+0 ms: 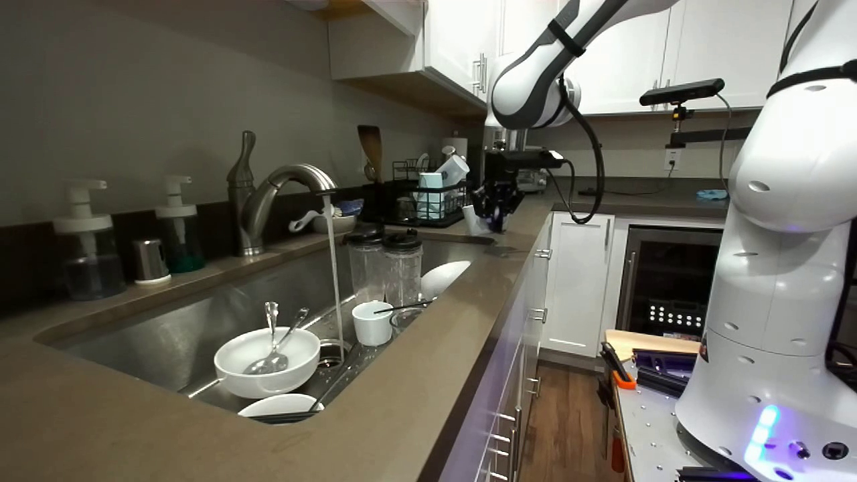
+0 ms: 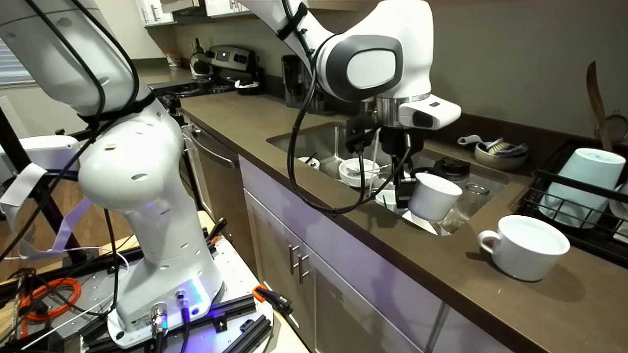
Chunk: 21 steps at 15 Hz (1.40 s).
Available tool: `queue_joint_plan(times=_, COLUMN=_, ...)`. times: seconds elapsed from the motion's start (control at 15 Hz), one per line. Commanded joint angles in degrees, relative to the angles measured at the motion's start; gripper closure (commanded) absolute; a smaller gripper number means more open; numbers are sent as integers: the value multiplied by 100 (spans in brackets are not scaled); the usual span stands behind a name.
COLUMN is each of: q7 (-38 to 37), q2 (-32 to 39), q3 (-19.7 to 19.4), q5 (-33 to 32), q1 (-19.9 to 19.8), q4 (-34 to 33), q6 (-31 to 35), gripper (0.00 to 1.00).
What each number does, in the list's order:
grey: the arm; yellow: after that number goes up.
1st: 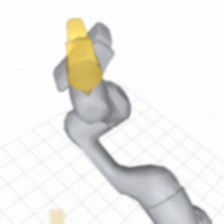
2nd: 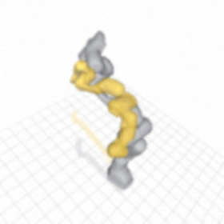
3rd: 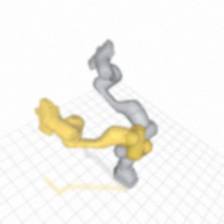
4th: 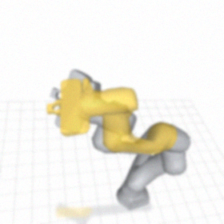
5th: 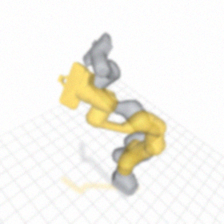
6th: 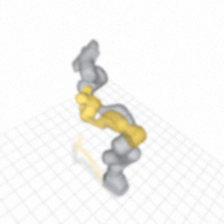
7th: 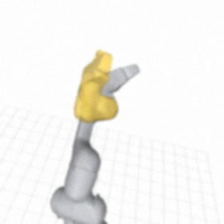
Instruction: Pick the mug on the left side of the counter, put some water in it and place it next to the white mug on the right
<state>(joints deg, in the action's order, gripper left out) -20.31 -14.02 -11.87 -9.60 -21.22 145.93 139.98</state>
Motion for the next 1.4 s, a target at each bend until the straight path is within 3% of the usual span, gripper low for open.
queue_joint_plan(times=0.0, q7=-201, q2=42, q3=-11, q5=-179, q1=-112, q4=-221, q6=-75, gripper=96)
queue_joint_plan(times=1.33, q7=-136, q2=1078, q3=-479, q5=-150, q1=-18, q4=-1204, q6=-77, gripper=96)
